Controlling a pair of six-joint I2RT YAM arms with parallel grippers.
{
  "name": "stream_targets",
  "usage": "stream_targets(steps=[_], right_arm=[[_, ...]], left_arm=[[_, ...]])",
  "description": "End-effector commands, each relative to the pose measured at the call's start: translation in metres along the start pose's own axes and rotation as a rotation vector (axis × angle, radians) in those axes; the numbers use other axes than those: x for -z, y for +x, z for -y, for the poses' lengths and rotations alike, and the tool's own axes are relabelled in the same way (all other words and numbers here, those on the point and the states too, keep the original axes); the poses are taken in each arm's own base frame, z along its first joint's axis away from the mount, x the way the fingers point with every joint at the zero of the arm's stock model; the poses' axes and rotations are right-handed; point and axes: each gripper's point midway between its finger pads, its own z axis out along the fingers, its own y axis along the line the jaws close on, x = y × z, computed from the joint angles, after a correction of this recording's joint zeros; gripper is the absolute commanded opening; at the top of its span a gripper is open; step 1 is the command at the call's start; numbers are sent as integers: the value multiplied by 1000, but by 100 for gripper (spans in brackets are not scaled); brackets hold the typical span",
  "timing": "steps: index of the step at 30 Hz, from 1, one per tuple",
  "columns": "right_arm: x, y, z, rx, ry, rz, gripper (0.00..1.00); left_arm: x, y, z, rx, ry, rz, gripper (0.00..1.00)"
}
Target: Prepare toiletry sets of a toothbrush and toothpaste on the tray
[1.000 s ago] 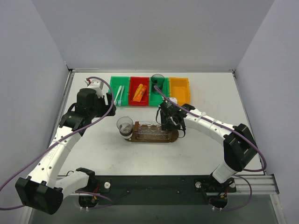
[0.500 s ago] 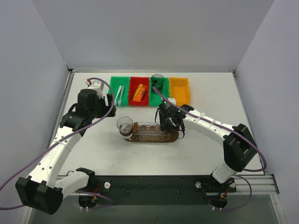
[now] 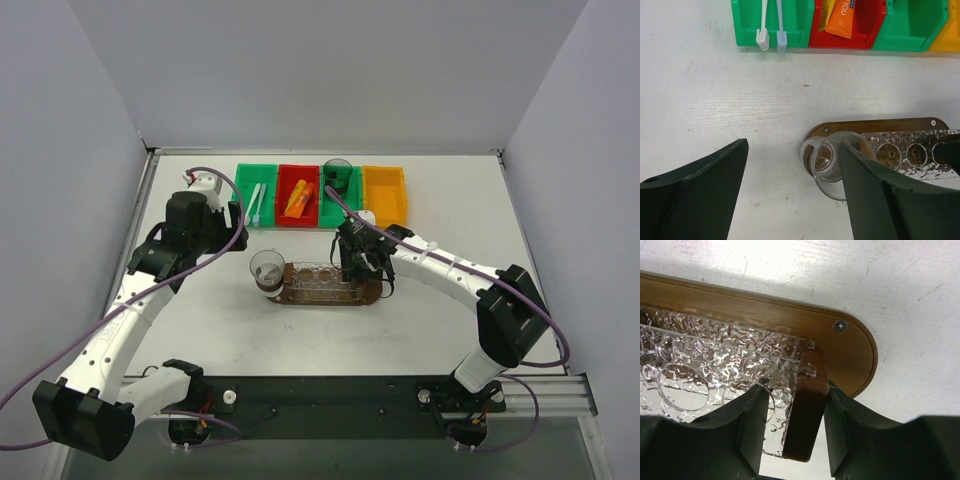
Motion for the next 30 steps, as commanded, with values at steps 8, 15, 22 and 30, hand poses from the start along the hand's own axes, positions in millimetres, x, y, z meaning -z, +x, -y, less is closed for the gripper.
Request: stream_targets(steps=[8,15,22,30], right_arm=[[-2,-8,-8,-17,-1,16,0],[-2,-9,-9,-16,-2,18,0],[-4,-8,-12,-8,-8,7,0],[-2,-9,-10,-4,1,12,0]], left_arm=[[8,-9,2,0,4,38,83],[8,-9,1,-1,3,40,83],[8,-9,1,-1,1,40,83],[7,-10,1,-4,0,41,83]])
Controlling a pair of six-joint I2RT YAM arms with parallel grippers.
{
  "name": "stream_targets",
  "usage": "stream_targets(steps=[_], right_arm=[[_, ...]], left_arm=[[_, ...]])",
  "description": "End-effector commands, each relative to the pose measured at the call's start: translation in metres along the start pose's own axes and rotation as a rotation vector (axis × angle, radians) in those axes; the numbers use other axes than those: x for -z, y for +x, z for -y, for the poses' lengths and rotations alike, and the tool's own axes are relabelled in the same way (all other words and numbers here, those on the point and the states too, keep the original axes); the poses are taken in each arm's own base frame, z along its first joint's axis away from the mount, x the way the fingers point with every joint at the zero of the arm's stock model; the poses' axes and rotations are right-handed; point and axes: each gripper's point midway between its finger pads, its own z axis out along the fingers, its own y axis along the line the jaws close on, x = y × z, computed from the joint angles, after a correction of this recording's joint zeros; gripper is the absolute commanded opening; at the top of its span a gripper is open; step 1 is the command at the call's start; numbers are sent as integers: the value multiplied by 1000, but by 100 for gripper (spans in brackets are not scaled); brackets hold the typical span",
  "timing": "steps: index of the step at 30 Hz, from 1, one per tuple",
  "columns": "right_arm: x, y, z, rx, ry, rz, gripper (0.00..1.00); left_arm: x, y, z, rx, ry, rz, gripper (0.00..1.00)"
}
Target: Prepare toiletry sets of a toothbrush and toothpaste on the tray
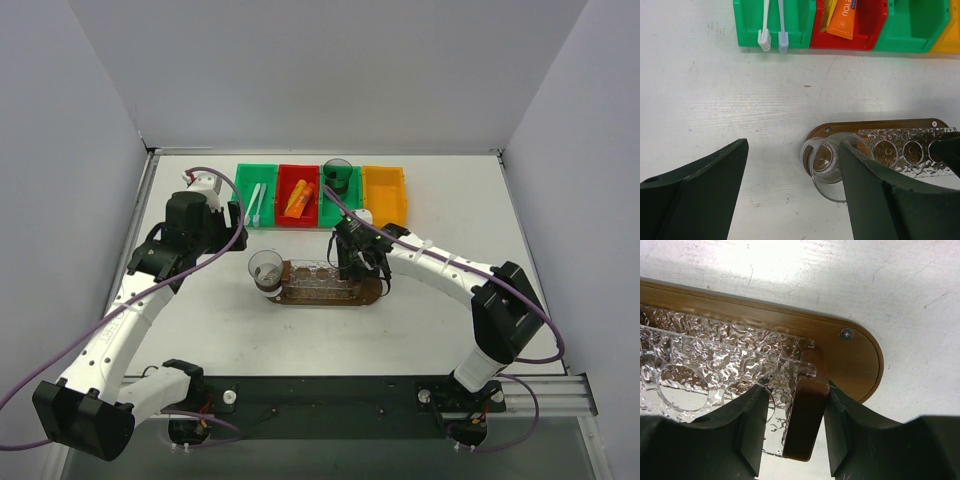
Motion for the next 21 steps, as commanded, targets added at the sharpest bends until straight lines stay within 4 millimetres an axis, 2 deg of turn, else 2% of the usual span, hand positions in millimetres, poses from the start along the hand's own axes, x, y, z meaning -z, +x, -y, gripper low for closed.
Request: stream_targets(steps=[1,4,5,8,21], right_arm=[[3,-6,-4,-3,6,8,0],[4,-7,-3,-1,12,10,2],[5,-6,-3,-1,14,10,7],[6,-8,-1,-5,23,19,15],[11,-15,4,-12,44,47,40]], left_arm=[[7,-9,2,-4,3,37,83],[7,-9,1,-6,2,39,83],[8,-9,1,-6,0,38,83],[8,-9,1,-6,1,39,83],[7,-9,1,-7,-1,38,84]])
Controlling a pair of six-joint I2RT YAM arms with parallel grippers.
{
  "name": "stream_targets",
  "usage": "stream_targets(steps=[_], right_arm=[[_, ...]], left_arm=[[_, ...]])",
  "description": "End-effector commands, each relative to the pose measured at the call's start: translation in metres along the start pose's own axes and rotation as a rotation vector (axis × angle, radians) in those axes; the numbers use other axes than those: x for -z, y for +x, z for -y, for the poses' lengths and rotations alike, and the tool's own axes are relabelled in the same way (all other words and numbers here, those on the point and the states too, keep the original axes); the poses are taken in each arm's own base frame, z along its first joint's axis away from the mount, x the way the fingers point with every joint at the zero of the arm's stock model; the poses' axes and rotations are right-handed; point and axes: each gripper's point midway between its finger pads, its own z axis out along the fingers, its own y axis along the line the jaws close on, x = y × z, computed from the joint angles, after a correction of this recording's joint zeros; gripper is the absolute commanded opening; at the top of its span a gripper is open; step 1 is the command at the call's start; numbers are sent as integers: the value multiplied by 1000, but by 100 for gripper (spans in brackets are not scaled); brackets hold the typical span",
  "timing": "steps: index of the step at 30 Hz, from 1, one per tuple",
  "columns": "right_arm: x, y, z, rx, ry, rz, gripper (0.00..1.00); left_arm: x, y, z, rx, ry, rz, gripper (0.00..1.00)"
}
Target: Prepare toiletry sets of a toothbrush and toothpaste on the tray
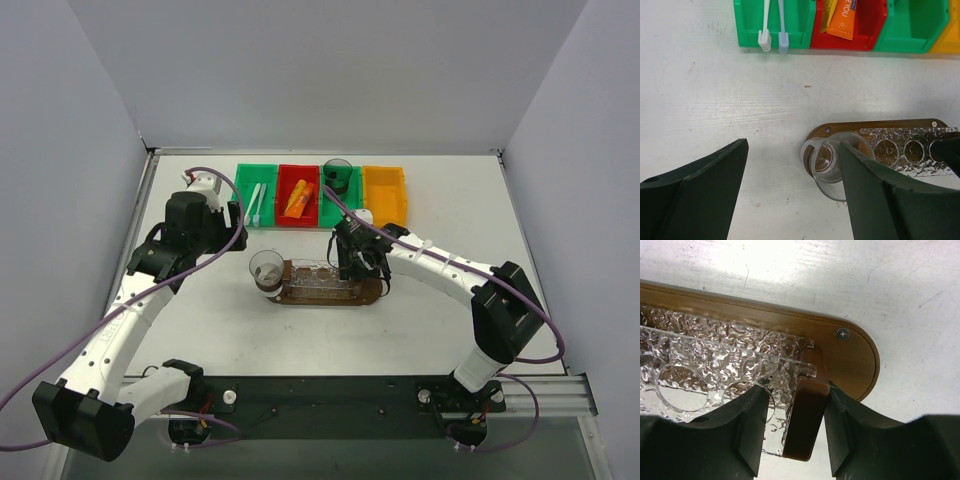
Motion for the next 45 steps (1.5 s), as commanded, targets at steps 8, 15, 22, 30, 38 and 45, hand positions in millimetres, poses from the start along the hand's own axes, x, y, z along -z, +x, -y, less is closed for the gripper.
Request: stream_targets(steps=[8,15,22,30,38,45], right_arm=[[11,-14,2,-12,33,47,53],[19,-21,6,-17,45,77,56],[58,-38,28,-59,69,158,56],[105,-79,55,-134,10,252,53],[95,-157,55,-173,-19,289,46],[60,-226,33,-221,-80,308,44]], left_arm=[[7,-8,1,-5,-1,35,84],[7,-9,0,-6,-4,36,84],[11,-17,-1,-8,-12,59,84],[15,-38,1,2,-6,113,84],[24,-45,-6,-5,-32,110,84],[28,-34,-16,-16,-52,89,84]])
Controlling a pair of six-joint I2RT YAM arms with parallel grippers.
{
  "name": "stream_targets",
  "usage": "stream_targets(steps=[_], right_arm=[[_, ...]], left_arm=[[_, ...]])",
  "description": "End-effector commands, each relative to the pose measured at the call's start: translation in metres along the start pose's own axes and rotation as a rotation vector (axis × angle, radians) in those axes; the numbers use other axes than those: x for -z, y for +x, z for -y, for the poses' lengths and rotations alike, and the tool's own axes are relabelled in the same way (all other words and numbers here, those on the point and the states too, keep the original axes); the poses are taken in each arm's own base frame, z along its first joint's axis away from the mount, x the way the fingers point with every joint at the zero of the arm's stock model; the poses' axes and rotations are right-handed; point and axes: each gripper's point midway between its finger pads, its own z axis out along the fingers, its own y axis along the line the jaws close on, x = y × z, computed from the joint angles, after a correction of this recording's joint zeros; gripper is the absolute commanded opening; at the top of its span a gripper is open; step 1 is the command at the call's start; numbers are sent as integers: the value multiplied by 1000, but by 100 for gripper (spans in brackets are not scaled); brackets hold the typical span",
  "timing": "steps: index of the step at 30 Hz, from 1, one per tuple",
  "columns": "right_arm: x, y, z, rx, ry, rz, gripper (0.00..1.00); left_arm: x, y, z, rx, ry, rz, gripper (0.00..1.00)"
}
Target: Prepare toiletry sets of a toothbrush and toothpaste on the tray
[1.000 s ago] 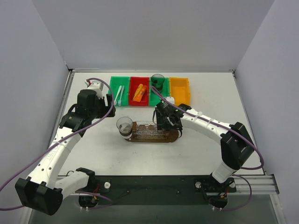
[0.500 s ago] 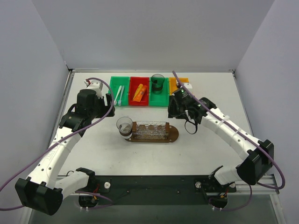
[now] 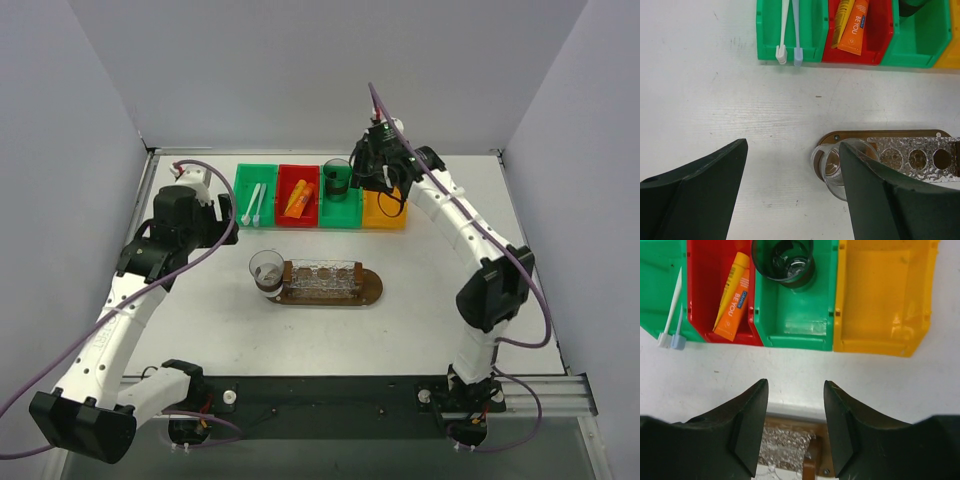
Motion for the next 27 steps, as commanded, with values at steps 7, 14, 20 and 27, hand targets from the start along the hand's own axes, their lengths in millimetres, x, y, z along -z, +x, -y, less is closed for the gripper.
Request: stream_targets(steps=[7,14,20,27], right_arm=[[-89,-42,-7,-190,-52,-42,40],[-128,-52,6,-230,-39,-31,40],[-147,-47,3,-259,-75,-47,40],[-165,-36,-4,-296,-104,-73,40]], left_arm=[[11,-6,-12,-11,-25,38,84],[10,-1,-13,-7,-25,31,85],[8,6,-16,0,-29,21,85],[4,8,-15,8,-23,13,85]])
